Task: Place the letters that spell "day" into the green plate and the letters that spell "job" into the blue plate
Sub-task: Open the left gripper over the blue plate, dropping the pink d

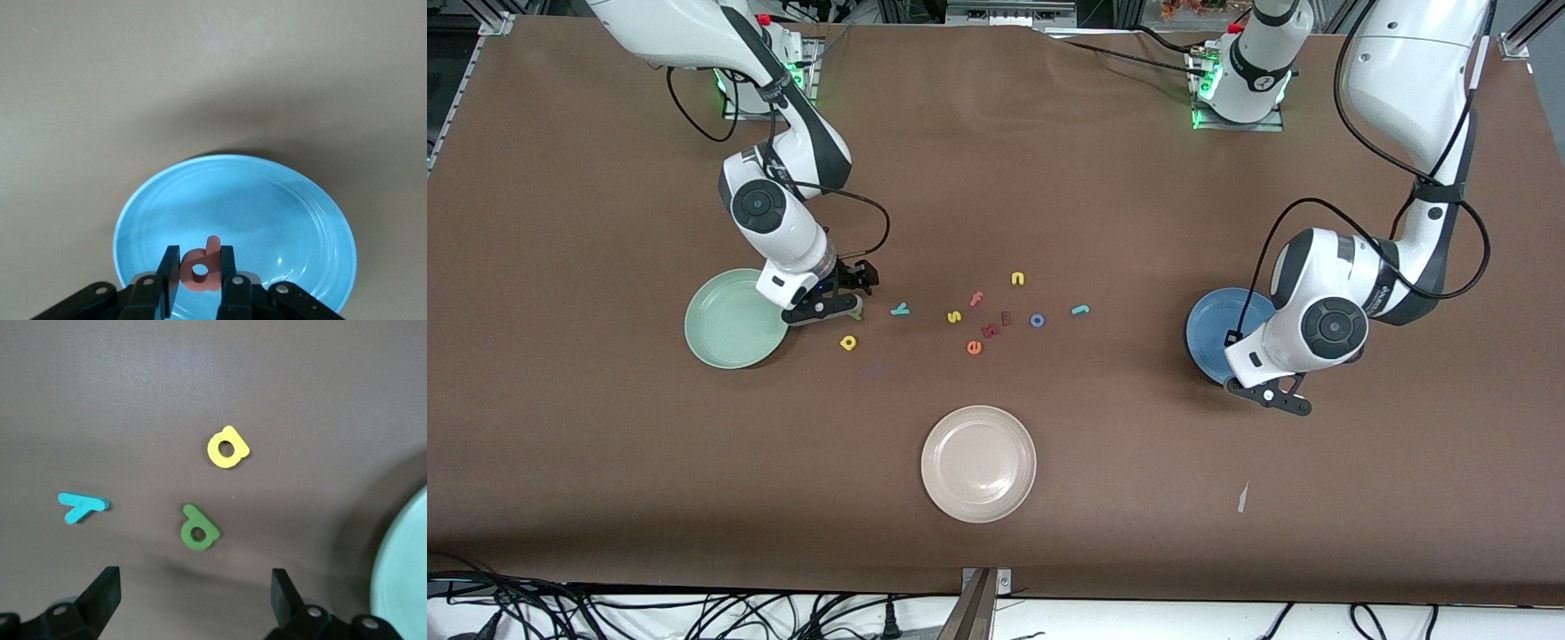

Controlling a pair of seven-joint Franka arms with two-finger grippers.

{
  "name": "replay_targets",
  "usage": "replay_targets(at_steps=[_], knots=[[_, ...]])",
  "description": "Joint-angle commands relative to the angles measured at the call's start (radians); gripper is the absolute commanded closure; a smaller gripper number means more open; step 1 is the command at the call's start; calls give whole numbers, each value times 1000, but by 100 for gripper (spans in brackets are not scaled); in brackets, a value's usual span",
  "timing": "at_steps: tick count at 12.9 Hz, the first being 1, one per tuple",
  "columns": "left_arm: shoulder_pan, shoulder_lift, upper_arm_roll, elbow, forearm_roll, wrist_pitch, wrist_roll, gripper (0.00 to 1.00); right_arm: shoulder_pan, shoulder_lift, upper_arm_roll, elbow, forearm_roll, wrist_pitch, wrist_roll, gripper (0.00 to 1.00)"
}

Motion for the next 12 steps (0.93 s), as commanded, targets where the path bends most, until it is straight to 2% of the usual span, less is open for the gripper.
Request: replay_targets(at_steps=[1, 5, 7, 12], knots=[[0, 1, -12, -3, 5, 0, -1, 0, 2, 31, 1, -1, -40, 40, 6, 0], [-12, -5, -18, 3, -16, -3, -22, 0, 2, 50, 1, -1, -39, 64, 9, 0], [-15, -7, -53, 6, -122, -3, -99, 0, 2, 55, 1, -1, -39, 66, 9, 1], [-46, -5, -151, 14, -136, 26, -473, 0, 3, 68, 1, 1, -40, 78, 9, 18]])
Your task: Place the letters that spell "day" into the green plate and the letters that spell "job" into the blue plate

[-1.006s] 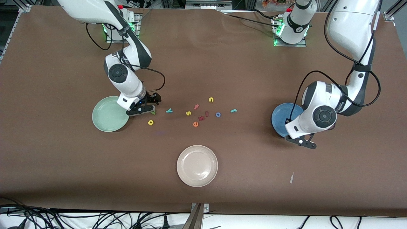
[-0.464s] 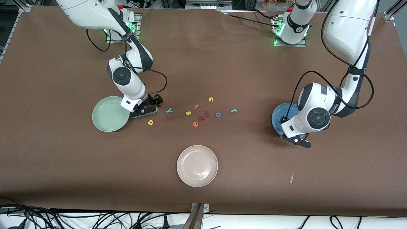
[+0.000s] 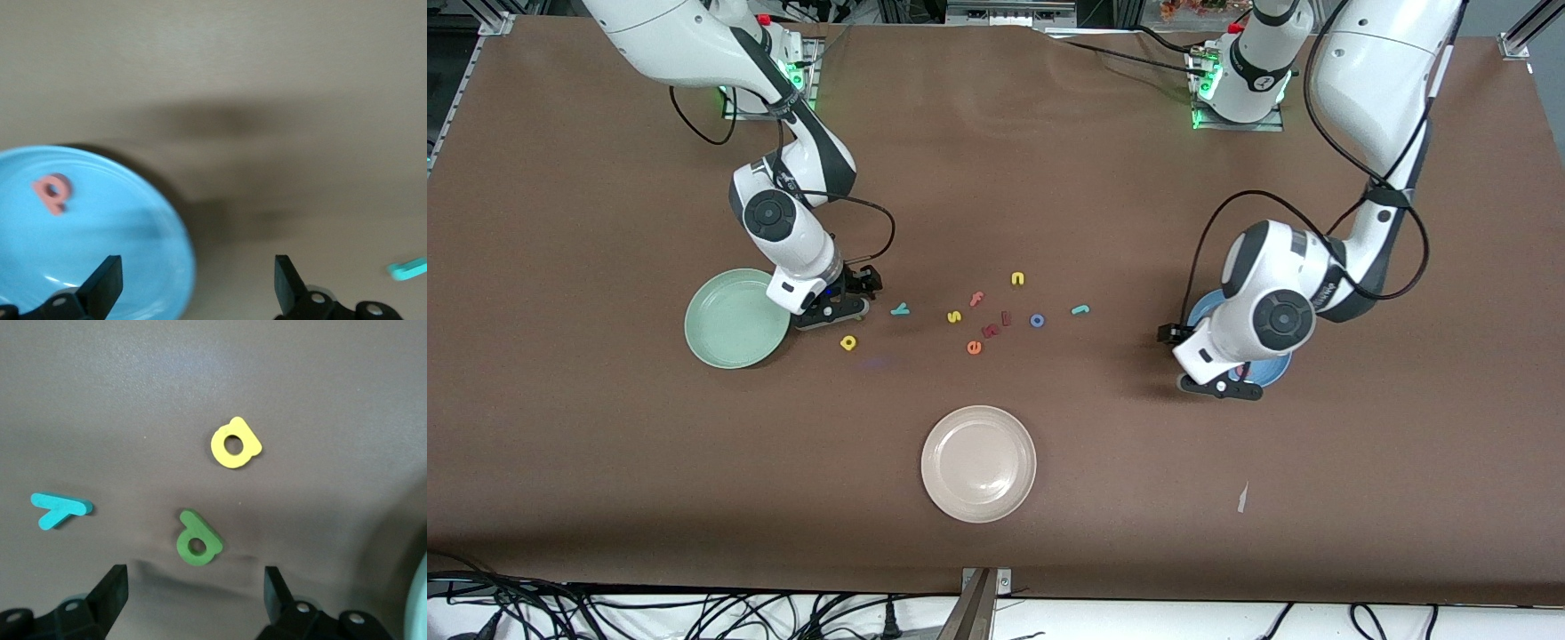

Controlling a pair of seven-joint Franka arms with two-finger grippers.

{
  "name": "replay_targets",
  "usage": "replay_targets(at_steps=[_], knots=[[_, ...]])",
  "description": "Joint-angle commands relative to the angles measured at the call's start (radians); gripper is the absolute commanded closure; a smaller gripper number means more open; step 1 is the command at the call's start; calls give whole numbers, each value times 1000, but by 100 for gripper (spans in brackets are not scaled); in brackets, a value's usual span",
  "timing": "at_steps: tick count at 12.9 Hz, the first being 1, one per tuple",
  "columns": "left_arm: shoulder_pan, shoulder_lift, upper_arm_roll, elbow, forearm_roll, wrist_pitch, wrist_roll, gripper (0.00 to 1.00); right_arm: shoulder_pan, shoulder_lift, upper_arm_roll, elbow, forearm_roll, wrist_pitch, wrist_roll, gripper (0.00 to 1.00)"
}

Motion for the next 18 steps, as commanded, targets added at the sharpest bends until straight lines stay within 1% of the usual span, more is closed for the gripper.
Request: replay_targets(at_steps=[1, 2, 3, 4, 5, 6, 11, 12, 13, 14, 15, 16, 17, 18], knots=[[-54, -13, -22, 0, -17, 21, -206, 0, 3, 13, 1, 1, -17, 22, 9, 19], [-88, -11, -22, 0, -17, 44, -292, 0, 3, 13, 1, 1, -17, 22, 9, 20], [-129, -5, -22, -2, -17, 69, -375, 0, 3, 14, 1, 1, -17, 22, 9, 25], [-170, -2, -22, 0, -17, 86, -455, 0, 3, 19, 1, 1, -19, 22, 9, 29], [-191, 4, -22, 0, -17, 109, -515, 0, 3, 21, 1, 1, -17, 23, 9, 34], [-212, 22, -23, 0, -19, 145, -552, 0, 5, 21, 1, 1, -19, 28, 9, 37], [-246, 100, -22, -9, -16, 219, -577, 1, 6, 21, 1, 1, -19, 30, 9, 63], [-252, 108, -23, -11, -7, 219, -574, 1, 6, 21, 1, 1, -19, 30, 9, 65], [-269, 111, -23, -12, -13, 219, -577, 1, 6, 21, 1, 1, -19, 30, 8, 70], [-274, 111, -23, -17, -13, 219, -577, 2, 6, 21, -1, 1, -19, 30, 6, 71], [-275, 113, -23, -18, -13, 219, -574, 7, 6, 21, -1, 2, -19, 28, 4, 74], [-274, 111, -23, -19, -13, 218, -562, 14, 6, 21, -1, 2, -19, 28, 3, 74], [-274, 111, -23, -19, -10, 216, -560, 20, 5, 21, -1, 4, -19, 28, 3, 81], [-275, 111, -23, -20, -4, 216, -555, 37, 6, 19, -2, 4, -19, 27, 1, 84]])
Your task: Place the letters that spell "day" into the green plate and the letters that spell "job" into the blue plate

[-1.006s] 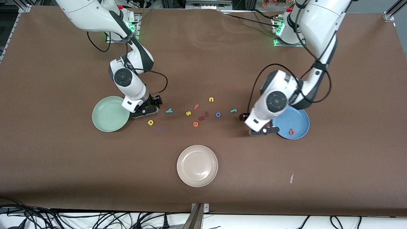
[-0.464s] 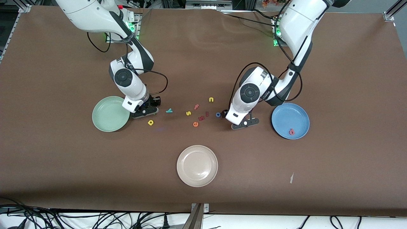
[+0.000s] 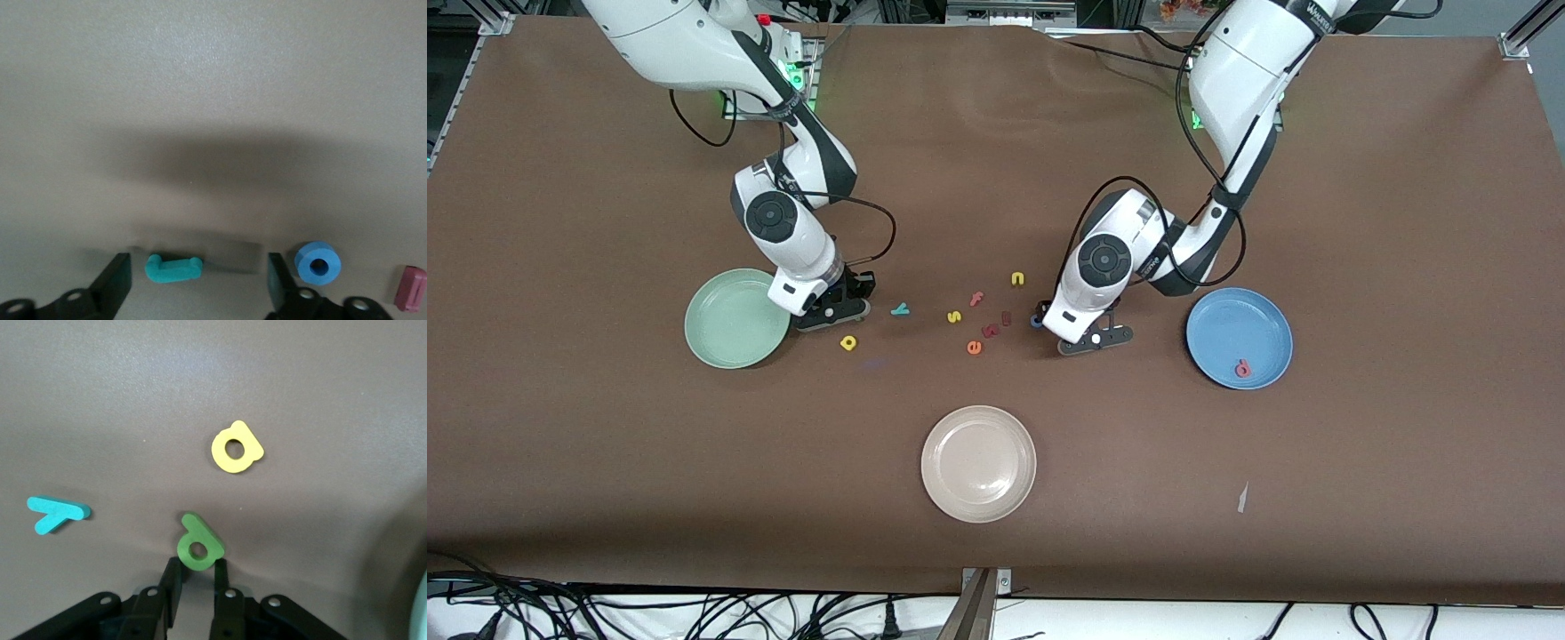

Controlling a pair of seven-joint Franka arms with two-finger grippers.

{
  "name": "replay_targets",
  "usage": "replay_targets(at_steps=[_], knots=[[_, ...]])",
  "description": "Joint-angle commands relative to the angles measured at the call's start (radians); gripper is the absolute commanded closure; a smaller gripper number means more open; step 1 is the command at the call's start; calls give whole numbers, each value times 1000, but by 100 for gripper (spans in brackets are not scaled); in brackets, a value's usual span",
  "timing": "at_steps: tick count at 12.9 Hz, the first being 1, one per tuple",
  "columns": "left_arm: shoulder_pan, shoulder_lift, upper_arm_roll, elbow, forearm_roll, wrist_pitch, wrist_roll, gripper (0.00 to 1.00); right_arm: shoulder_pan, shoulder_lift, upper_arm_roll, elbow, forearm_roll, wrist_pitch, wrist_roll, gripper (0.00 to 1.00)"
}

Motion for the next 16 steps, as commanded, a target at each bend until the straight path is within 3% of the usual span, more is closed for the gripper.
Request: replay_targets(at_steps=[1, 2, 4, 5, 6, 7, 10, 13, 16], knots=[[-8, -11, 9, -17, -3, 3, 16, 57, 6, 7, -2, 0, -10, 14, 2, 87], [-5, -11, 9, -21, -3, 3, 16, 66, 6, 7, -2, 0, -8, 16, 2, 87], [-5, -11, 9, -28, -3, 3, 13, 64, 6, 7, -2, 0, -8, 16, 3, 82], [-5, -11, 9, -28, -3, 3, 13, 63, 6, 9, -2, 12, -11, 17, 0, 46], [-5, -11, 9, -28, -3, 3, 13, 64, 4, 9, -6, 35, -13, 16, -12, 23], [-5, -9, 9, -28, -3, 3, 13, 64, 6, 9, -19, 57, -13, 10, -32, 15], [3, -28, 9, -22, -3, -14, 11, 72, 12, 30, -26, 65, -12, 19, -44, 15], [44, -104, 15, 5, -1, -185, 90, 72, 29, 47, -26, 71, -10, 23, -40, 17], [127, -172, 19, 5, 0, -282, 206, 72, 38, 55, -29, 71, -10, 46, -41, 26]])
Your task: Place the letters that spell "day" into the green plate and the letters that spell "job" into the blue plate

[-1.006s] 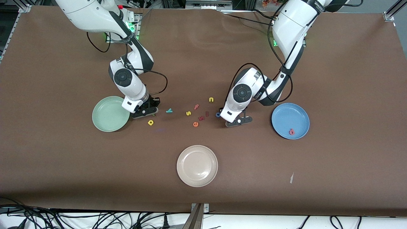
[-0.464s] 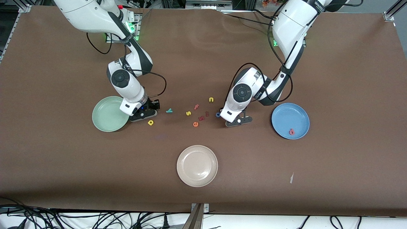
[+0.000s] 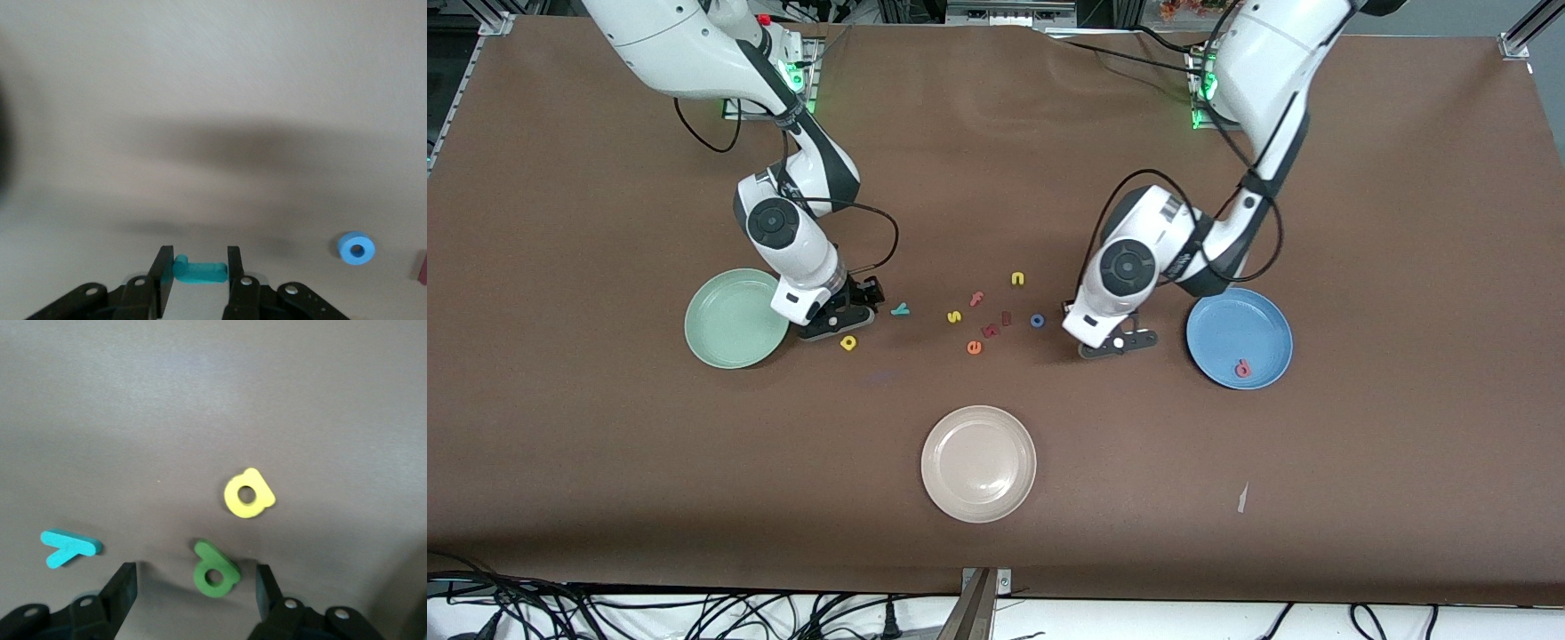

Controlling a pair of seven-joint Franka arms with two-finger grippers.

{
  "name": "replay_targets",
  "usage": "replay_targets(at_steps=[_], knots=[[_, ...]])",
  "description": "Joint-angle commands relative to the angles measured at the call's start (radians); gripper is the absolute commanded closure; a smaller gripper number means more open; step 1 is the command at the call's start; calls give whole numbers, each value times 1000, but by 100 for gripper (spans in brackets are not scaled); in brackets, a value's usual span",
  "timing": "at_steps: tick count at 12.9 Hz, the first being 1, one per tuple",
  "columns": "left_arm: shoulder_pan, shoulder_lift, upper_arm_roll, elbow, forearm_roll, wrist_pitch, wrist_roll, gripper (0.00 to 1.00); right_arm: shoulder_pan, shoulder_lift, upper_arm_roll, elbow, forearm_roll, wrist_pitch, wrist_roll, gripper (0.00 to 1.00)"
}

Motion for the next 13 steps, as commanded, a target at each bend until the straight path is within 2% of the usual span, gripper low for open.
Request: replay_targets(at_steps=[1, 5, 7, 9, 10, 11, 12, 13], knots=[[91, -71, 3, -22, 25, -95, 157, 72, 9, 16, -17, 19, -10, 14, -8, 30], [226, -80, 0, -40, 78, -117, 333, 71, 8, 16, -23, 19, -13, 14, -18, 48], [306, -68, -3, -68, 79, -117, 434, 70, 8, 16, -23, 19, -13, 14, -18, 54], [309, -57, -3, -103, 72, -98, 446, 70, 9, 16, -23, 17, -13, 15, -18, 61], [311, -57, -3, -146, 73, -48, 446, 69, 9, 16, -23, 17, -13, 14, -18, 67], [315, -61, -3, -183, 76, -4, 447, 60, 8, 16, -23, 17, -11, 15, -16, 76], [318, -63, -3, -188, 78, 0, 447, 39, 9, 16, -23, 17, -11, 14, -18, 80], [318, -63, -3, -188, 78, -2, 446, 1, 8, 16, -23, 17, -11, 14, -18, 85]])
